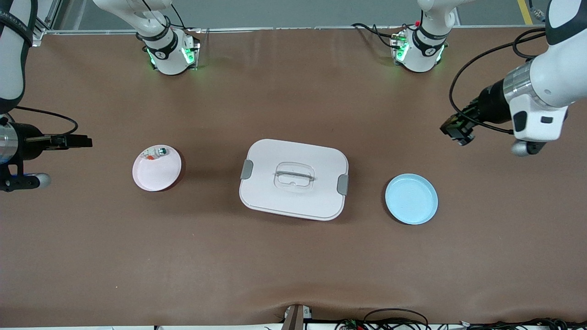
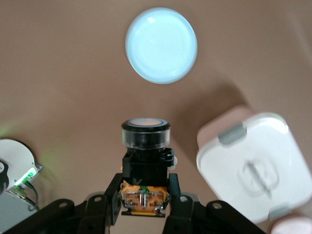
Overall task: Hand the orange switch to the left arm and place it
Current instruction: 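Carry the switch with the left gripper down onto the blue plate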
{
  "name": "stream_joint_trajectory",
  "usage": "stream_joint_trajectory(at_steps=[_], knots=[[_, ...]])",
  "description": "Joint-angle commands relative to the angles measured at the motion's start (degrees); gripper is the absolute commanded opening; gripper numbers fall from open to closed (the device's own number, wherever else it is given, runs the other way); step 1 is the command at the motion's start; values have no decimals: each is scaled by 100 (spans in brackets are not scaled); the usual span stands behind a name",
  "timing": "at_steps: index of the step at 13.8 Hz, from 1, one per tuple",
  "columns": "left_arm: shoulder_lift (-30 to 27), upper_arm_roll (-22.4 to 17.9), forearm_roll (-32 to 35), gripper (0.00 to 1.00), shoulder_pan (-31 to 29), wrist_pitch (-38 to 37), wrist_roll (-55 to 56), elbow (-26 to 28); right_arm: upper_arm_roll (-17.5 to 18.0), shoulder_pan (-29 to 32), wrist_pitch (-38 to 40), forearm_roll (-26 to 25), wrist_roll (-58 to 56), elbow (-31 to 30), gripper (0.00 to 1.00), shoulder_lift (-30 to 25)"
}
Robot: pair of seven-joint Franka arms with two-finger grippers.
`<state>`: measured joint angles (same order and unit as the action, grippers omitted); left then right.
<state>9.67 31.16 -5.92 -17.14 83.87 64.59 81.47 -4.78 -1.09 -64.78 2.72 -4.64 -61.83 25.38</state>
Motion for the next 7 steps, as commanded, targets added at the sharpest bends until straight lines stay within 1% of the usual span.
stream_joint_trajectory(at_steps=[1, 2, 4, 7], knots=[[-18, 48, 573, 0, -35, 313, 1218, 80, 65, 188, 53, -96, -98, 162, 100, 55], [17, 39, 644, 0, -43, 410, 1466, 106, 65, 180, 62, -96, -90, 154, 100, 38], [88, 48, 654, 0, -262, 621, 1740, 167, 65, 171, 27, -87, -55, 154, 100, 20], [61, 39, 697, 0, -377, 972, 2082, 474, 38, 188, -165, -105, -46, 171, 100, -67]])
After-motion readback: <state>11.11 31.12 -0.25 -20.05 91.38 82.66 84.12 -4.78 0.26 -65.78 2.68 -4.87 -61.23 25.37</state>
